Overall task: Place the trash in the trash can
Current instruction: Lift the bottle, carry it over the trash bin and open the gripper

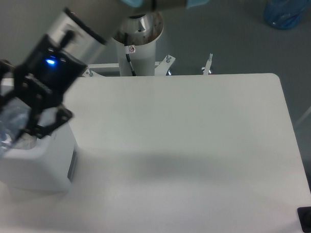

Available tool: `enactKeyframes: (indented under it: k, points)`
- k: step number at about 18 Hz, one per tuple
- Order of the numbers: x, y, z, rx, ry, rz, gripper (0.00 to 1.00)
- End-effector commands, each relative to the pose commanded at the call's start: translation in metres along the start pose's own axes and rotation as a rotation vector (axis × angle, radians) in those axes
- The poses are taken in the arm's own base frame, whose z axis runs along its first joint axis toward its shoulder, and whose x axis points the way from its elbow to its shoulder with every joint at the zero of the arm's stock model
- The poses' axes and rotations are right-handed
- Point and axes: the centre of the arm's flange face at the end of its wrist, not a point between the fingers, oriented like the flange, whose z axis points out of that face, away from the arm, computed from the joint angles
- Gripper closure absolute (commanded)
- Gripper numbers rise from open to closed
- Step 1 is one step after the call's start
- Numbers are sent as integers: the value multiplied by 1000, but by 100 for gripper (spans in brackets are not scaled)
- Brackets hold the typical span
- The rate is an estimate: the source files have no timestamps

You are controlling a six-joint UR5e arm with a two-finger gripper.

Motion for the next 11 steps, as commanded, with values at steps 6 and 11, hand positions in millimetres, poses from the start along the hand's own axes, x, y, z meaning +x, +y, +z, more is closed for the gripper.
enactKeyframes:
  k: [6,11]
  points:
    - [-3,23,20,-5,5,41,0]
    - [-21,29,16,-7,-13,15,0]
